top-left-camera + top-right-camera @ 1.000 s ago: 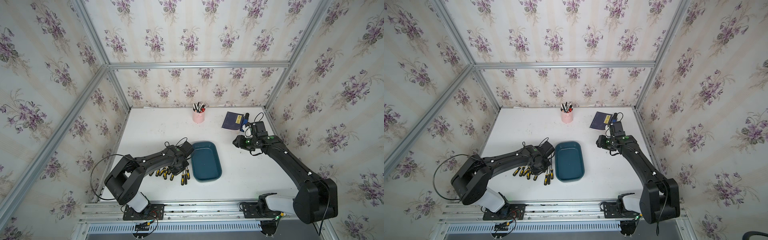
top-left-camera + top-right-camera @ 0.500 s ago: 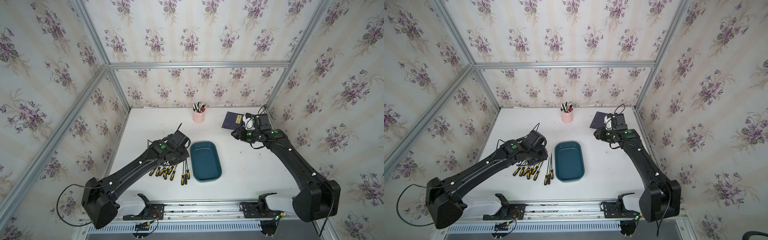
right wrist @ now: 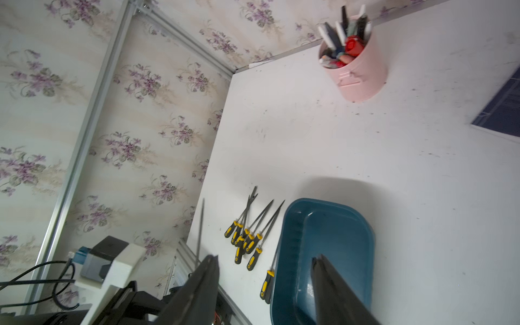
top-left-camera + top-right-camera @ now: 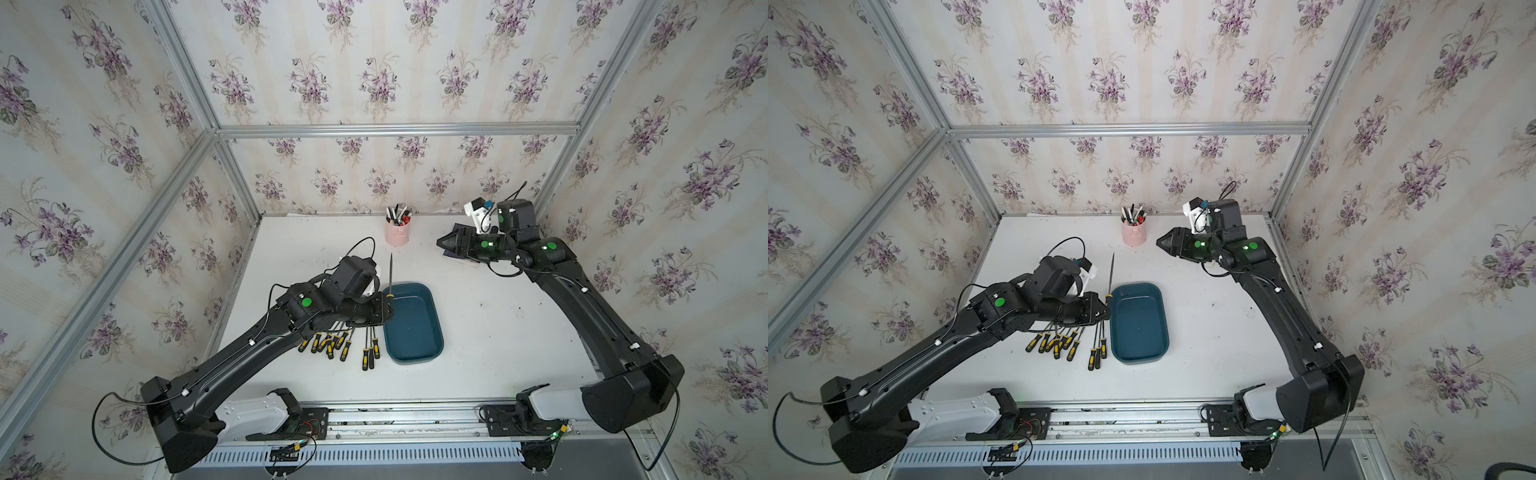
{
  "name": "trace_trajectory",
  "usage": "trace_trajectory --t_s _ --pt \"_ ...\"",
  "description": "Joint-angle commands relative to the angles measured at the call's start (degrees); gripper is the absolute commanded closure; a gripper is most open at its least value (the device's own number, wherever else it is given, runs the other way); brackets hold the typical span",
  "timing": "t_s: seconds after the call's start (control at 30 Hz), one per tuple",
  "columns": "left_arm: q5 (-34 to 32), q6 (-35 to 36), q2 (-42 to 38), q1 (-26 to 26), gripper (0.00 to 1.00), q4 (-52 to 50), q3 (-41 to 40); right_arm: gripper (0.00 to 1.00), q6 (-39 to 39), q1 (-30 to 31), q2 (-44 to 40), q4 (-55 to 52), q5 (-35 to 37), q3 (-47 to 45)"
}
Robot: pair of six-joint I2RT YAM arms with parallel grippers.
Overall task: Put the file tool into the storage box
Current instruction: Place the file tool in the storage box.
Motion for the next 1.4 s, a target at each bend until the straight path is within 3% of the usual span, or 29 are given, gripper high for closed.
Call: trace_trajectory --t_s 0.0,0.2,0.4,0.9,1.1,1.2,1.37 --pt "0.16 1.75 0.61 -0.72 1.00 2.20 0.16 0.44 2.29 3.38 1.25 -1.54 0.96 1.27" --pt "-0.36 1.66 1.44 -1.59 1.00 2.94 -0.18 0.50 4.98 14.30 4.08 -2.91 6.10 2.64" --pt "-0.75 1.24 1.39 -1.71 1.00 3.69 -1.07 0.53 6.06 18.11 5.21 -3.55 8.24 2.92" --pt "-0.30 0.17 1.80 -1.97 1.00 6.27 -2.47 0.67 5.24 19.17 9.01 -4.59 13.81 2.98" --pt "0.02 0.09 2.42 -2.06 1.00 6.90 -2.36 0.83 4.39 19.17 10.22 -4.60 16.28 3.40" --pt "0.59 0.00 2.96 -2.06 1.00 7.51 -2.40 1.00 3.71 19.18 11.21 -4.82 15.35 4.06" --pt "0.65 -0.19 3.25 -2.06 0.99 7.74 -2.73 1.00 2.50 19.14 10.66 -4.93 15.17 4.36"
